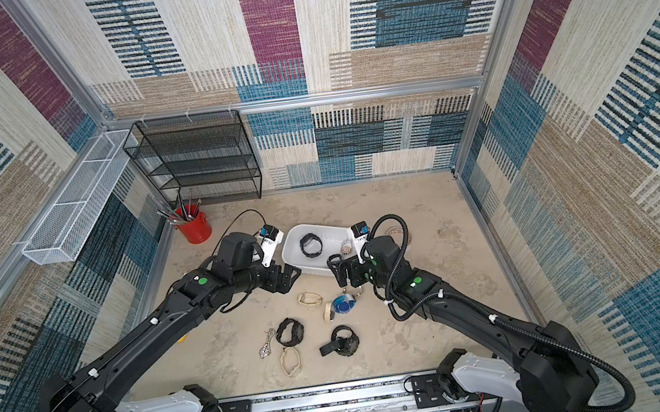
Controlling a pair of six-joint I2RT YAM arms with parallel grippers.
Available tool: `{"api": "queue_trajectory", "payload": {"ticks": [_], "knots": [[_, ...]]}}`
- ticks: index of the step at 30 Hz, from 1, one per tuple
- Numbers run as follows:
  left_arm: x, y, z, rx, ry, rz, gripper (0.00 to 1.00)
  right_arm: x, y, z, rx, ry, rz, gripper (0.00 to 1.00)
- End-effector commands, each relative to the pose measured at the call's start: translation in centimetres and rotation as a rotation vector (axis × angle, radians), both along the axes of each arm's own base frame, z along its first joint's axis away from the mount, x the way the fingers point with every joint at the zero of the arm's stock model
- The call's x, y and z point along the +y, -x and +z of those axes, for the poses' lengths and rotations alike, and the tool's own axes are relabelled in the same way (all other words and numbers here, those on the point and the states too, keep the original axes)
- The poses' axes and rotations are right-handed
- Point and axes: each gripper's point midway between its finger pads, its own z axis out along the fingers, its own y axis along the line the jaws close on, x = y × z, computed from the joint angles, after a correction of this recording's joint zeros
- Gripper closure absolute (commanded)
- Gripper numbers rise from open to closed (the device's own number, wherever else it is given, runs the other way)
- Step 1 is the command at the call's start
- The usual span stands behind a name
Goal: Put the watch into the storage box
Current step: Pick up the watch at the center of the board.
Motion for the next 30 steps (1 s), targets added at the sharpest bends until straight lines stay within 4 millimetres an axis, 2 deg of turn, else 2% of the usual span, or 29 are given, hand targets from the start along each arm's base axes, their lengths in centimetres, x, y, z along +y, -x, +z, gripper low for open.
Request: {"api": "queue_trajectory", "payload": {"ticks": [1,4,7,12,17,22,30], "knots": [[2.8,1.3,-1.0,0.051,-0.045,0.123,0.13,0.4,-0.2,1.0,-0.046,-0.015,0.019,0.00],[5.1,2.9,-1.5,0.067,-0.036,0.220,0.16,0.2,-0.5,0.5,-0.048,0.012,0.010,0.00],[7.6,5.2,-3.2,0.134,-0.049,0.324,0.21,0.4,-0.7,0.3,-0.044,0.023,0.017,0.00],[10.1,8.2,-6.2,0.228,-0.021,0.451,0.28,0.8,-1.1,0.3,-0.050,0.028,0.025,0.00],[11.0,9.8,-8.6,0.290,-0.006,0.508,0.32,0.5,-1.4,-0.6,-0.039,0.080,0.019,0.00],[11.6,10.6,-10.6,0.325,-0.039,0.528,0.33,0.4,-1.4,-0.5,-0.040,0.077,0.013,0.00],[10.9,10.4,-12.2,0.342,-0.074,0.472,0.35,0.4,-1.5,-0.8,-0.031,0.060,-0.001,0.00]]}}
